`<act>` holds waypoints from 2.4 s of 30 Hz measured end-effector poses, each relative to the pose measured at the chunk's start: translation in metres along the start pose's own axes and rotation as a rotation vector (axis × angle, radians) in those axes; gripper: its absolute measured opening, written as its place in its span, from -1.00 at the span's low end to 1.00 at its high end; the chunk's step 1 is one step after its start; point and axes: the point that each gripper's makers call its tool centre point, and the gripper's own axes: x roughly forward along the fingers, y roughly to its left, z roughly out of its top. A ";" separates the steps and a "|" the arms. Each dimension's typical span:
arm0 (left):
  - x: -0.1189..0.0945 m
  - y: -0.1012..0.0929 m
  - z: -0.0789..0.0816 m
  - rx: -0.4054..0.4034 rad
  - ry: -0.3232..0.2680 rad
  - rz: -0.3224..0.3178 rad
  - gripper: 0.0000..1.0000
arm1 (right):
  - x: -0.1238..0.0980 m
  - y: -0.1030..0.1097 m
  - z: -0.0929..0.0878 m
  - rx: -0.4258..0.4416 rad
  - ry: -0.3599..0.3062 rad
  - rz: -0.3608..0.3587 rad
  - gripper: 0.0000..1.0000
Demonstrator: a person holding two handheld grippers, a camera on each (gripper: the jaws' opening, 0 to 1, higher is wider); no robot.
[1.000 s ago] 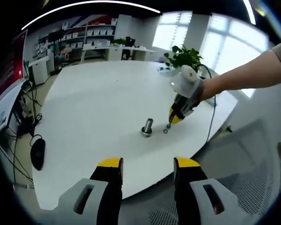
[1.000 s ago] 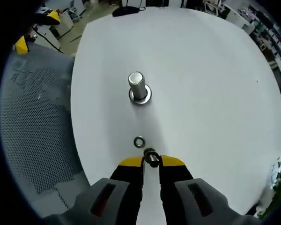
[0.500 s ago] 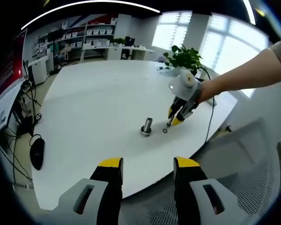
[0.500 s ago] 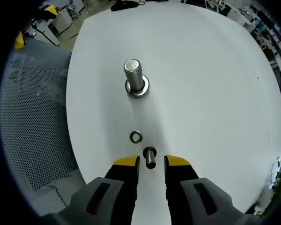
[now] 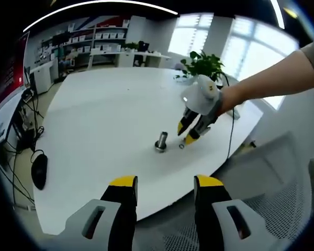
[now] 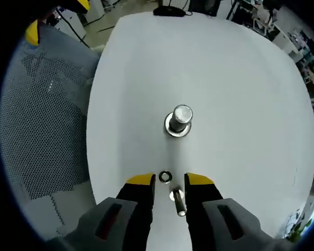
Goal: Place the washer onto the threaded stud by aligning its center hole with the stud, sliding it down to the base, and recovering from edge contact or off-axis alignment until the washer reaches the visible bottom stop.
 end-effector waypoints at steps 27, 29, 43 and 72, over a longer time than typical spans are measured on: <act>0.000 0.003 0.002 -0.019 -0.013 0.008 -0.17 | 0.021 0.003 -0.018 -0.072 0.107 0.052 -0.64; 0.000 0.003 0.002 -0.017 -0.013 0.008 -0.17 | 0.022 0.002 -0.018 -0.083 0.107 0.047 -0.68; 0.000 0.006 0.002 -0.025 -0.009 0.028 -0.17 | 0.021 0.001 -0.020 -0.070 0.070 0.024 -0.68; -0.002 0.011 0.002 -0.021 -0.010 0.061 -0.18 | 0.022 -0.001 -0.018 -0.034 0.129 -0.001 -0.75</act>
